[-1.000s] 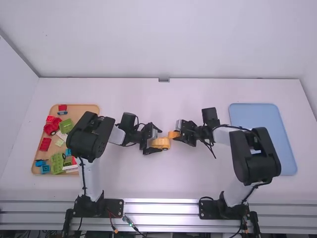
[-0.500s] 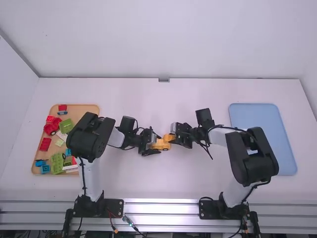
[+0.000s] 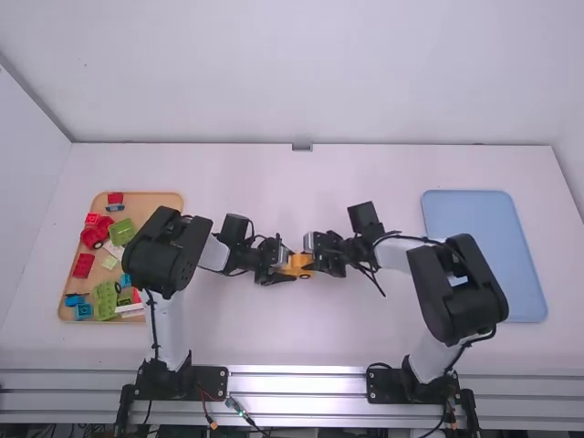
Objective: Assemble lego blocks to make yellow taxi
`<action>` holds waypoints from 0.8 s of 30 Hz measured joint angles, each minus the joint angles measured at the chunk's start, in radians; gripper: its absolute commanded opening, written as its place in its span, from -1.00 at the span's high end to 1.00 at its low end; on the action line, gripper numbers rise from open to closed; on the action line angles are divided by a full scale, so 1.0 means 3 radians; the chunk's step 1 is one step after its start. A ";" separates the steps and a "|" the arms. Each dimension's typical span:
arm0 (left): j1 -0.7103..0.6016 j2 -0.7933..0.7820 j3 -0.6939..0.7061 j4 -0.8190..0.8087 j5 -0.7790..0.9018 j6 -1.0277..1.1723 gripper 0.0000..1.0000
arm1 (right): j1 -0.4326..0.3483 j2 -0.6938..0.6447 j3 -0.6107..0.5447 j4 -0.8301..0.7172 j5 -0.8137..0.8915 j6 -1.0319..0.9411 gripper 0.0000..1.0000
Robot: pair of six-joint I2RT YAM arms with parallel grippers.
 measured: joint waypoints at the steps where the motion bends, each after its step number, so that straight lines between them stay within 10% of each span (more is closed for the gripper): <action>1: -0.0001 0.0001 0.0000 -0.0001 -0.0001 0.0003 -0.24 | 0.0013 0.0013 0.0000 0.0013 -0.0001 -0.0003 0.75; 24: -0.0001 0.0000 0.0000 0.0023 -0.0025 -0.0001 -0.21 | 0.0104 0.0429 0.0253 0.0109 -0.0067 0.0186 0.99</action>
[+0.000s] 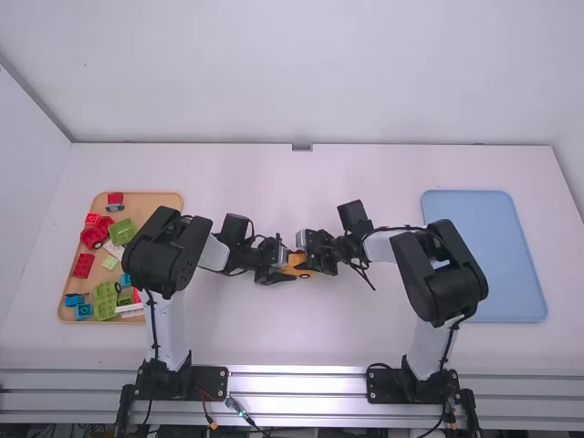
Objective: Assemble lego blocks to make yellow taxi
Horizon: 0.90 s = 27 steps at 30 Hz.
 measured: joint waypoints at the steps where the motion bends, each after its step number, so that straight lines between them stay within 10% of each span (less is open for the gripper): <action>1: 0.0001 0.0001 0.0000 -0.0001 0.0003 0.0000 -0.21 | 0.0000 0.0000 0.0000 -0.0006 -0.0008 0.0000 0.98; 27: 0.0001 0.0001 0.0000 0.0000 0.0000 0.0000 -0.16 | 0.0052 0.0000 0.0013 0.0135 0.0066 0.0140 1.00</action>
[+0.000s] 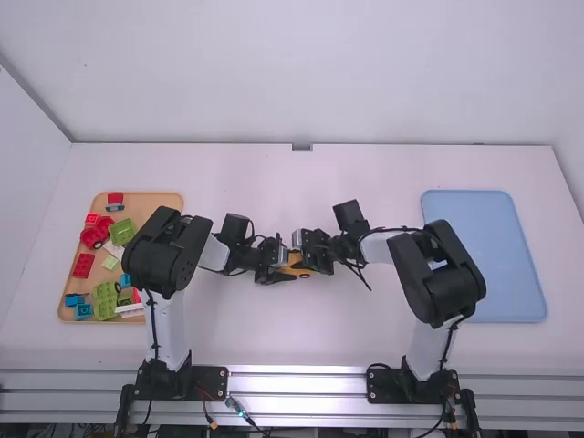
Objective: Assemble lego blocks to make yellow taxi
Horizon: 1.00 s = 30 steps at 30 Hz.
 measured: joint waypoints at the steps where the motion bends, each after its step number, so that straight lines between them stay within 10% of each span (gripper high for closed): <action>1: -0.0001 0.0000 0.0000 0.0000 0.0000 0.0000 -0.16 | -0.0004 0.0000 0.0003 0.0000 0.0004 0.0000 1.00; 16: -0.0001 0.0000 0.0000 0.0015 0.0001 -0.0004 -0.13 | -0.0041 0.0000 0.0055 -0.0323 -0.0037 -0.0201 1.00; 30: -0.0001 0.0000 0.0000 0.0070 -0.0041 -0.0090 -0.12 | 0.0000 0.0000 -0.0264 0.0385 -0.0151 0.0000 1.00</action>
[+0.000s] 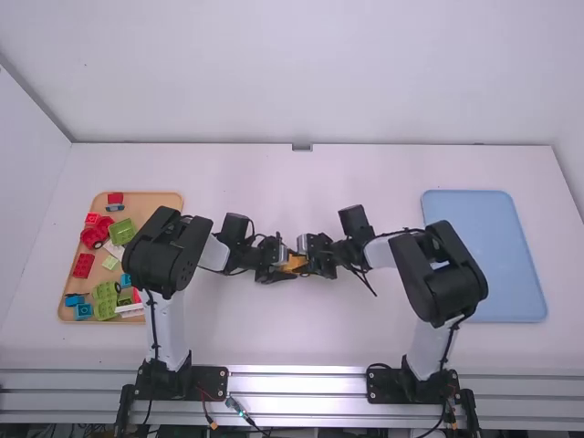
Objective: Assemble lego blocks to make yellow taxi
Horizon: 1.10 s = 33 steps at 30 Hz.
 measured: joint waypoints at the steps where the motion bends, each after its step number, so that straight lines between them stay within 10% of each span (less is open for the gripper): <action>1: 0.0000 0.0000 -0.0001 -0.0004 0.0003 -0.0001 -0.12 | 0.0013 -0.0001 -0.0003 0.0036 0.0031 0.0028 1.00; 33: 0.0017 -0.0001 0.0013 -0.0206 0.0078 0.0181 -0.03 | -0.0020 -0.0010 0.0131 -0.0276 0.0066 -0.0039 1.00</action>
